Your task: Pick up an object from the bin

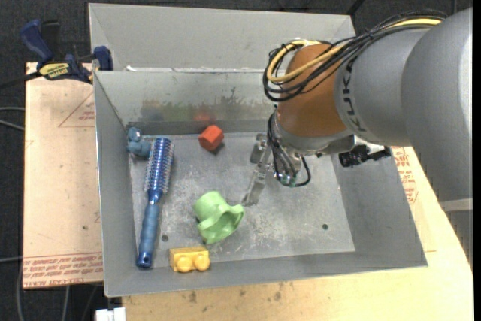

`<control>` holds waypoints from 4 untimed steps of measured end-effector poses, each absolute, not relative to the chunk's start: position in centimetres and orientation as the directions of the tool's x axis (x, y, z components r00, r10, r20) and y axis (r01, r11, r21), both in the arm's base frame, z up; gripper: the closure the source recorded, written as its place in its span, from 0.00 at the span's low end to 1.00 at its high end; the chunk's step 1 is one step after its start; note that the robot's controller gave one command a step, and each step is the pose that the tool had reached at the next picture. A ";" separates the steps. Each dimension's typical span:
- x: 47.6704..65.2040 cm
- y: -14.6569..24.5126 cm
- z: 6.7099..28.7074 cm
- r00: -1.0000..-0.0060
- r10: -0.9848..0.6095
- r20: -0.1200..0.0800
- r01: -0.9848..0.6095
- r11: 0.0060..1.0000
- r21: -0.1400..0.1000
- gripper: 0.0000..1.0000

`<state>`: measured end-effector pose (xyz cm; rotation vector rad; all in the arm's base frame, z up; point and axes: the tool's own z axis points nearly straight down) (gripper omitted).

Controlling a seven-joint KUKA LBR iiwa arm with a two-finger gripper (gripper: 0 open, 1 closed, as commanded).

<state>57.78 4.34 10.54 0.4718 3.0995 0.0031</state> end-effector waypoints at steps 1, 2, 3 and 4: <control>55.9 4.8 15.3 -0.993 0.115 -0.004 0.115 0.993 0.001 0.00; 54.4 4.6 11.6 -0.988 0.156 0.004 0.156 0.988 0.000 0.00; 50.0 4.7 12.9 -0.954 0.300 0.002 0.300 0.954 0.001 0.00; 54.8 4.8 13.7 -0.848 0.529 -0.003 0.529 0.848 0.003 0.00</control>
Offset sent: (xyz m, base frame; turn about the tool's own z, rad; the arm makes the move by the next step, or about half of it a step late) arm -0.0194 0.0042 0.0466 -0.1869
